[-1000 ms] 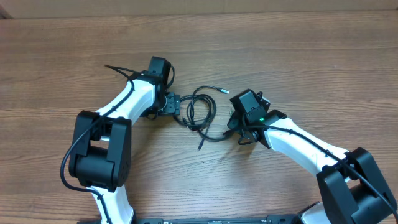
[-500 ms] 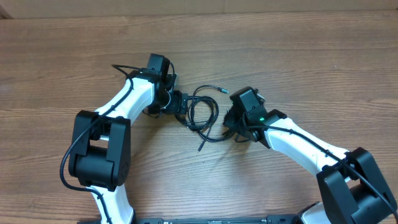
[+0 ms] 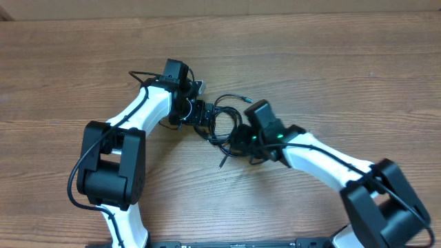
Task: Untangle cables
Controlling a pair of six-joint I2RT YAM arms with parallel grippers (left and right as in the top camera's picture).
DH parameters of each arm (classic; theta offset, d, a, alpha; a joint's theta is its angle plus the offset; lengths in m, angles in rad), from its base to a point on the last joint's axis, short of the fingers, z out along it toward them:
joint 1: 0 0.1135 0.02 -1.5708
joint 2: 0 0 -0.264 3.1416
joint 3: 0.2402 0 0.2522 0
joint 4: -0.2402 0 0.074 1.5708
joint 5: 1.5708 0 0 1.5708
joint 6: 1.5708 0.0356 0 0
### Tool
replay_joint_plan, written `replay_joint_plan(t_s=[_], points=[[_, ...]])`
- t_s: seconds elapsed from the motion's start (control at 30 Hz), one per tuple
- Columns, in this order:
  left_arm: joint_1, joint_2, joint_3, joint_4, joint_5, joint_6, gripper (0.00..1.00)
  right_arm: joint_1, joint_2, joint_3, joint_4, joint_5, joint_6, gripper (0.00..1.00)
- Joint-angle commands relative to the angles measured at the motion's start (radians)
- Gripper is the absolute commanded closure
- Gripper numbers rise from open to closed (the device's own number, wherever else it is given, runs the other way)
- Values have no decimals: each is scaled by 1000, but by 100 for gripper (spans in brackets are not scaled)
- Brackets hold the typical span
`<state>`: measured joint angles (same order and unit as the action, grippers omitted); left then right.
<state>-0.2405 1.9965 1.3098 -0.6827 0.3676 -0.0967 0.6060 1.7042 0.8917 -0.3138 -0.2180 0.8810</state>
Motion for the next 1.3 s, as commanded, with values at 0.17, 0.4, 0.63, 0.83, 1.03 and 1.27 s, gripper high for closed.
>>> replay_joint_plan(t_s=[0.17, 0.4, 0.63, 0.83, 1.03, 1.27], points=[[-2, 27, 0, 3, 14, 23, 15, 34, 48, 5, 105, -38, 35, 53], [-8, 28, 0, 15, -29, 23, 15, 33, 48, 5, 108, -19, 77, 67], [-39, 28, 0, 16, -68, 23, 15, 34, 48, 5, 111, 32, 145, 76], [-62, 28, -1, 29, -117, 23, 15, 34, 49, 5, 112, 64, 191, 77], [-63, 36, -2, 33, -116, 23, 11, 34, 49, 5, 114, 68, 193, 96], [-61, 44, -2, 34, -116, 23, 10, 29, 48, 5, 111, 19, 188, 96]])
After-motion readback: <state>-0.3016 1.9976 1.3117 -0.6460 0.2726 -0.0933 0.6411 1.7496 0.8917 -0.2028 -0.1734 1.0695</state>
